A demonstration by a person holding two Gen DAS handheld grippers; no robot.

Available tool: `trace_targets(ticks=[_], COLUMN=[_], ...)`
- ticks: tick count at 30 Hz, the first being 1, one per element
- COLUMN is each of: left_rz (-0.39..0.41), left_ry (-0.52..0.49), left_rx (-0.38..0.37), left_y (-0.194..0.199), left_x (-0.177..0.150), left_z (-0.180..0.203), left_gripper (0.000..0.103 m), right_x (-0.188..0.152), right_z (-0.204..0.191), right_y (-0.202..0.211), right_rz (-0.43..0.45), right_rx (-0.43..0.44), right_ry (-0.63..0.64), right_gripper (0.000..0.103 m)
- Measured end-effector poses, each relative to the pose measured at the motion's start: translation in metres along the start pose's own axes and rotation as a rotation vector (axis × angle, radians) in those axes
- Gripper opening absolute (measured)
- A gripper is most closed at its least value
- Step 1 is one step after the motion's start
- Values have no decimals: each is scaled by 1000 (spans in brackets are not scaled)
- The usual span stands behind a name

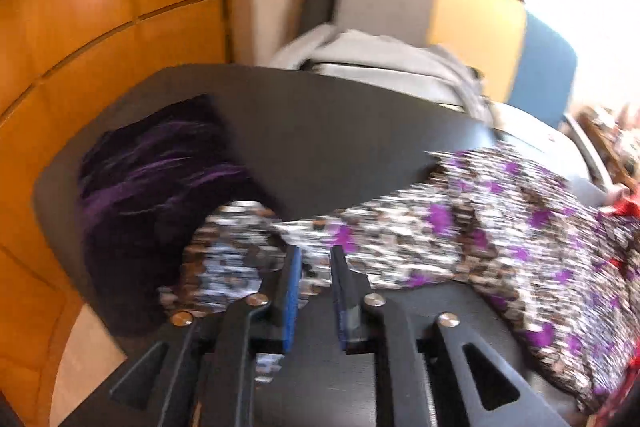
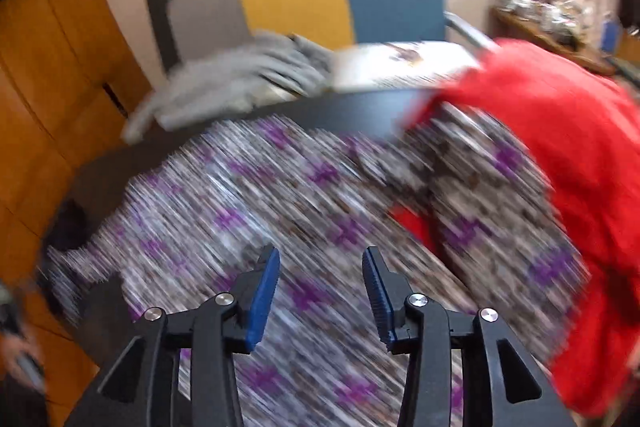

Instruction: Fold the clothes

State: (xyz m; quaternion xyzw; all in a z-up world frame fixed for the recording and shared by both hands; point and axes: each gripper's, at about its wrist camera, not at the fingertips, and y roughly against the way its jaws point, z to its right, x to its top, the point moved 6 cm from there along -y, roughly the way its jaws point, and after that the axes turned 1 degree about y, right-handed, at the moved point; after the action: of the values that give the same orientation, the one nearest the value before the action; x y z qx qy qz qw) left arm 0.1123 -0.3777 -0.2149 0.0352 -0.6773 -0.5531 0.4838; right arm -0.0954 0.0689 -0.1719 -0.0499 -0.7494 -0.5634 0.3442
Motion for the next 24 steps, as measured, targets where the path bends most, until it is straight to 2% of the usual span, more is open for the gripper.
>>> trace_targets(ticks=[5,8,11,13,18,20,21,24], left_rz=[-75,-97,-102,-100,-141,-159,-172,-222], left_ry=[-94,-133,-154,-183,-188,-165,-148,-82], left_rx=[-139,-202,-268,-281,-301,-310,-318,-363], left_y=[-7,-6,3,10,13,10,8,2], left_x=[-20,-31,-36,-41,-56,-61,-64,-73], left_z=[59,92,113,121,115,108,103,92], left_gripper=[18,18,18,18,18,18,18,18], right_x=[-85,-119,-136,-142,-137,-130,-126,-112], right_z=[31,5,-30,-50,-72,-72,-71,-74], right_y=[20,23,14,2,-30,-35,-35,-33], right_rz=[-109,-159,-178,-185,-177,-198,-211,-260], right_rx=[-48,-35,2,34,-29,-5,17,138], right_ry=[14,140,269,336,453,431,403,302], right_gripper=[45,45,50,55,58,40,16,14])
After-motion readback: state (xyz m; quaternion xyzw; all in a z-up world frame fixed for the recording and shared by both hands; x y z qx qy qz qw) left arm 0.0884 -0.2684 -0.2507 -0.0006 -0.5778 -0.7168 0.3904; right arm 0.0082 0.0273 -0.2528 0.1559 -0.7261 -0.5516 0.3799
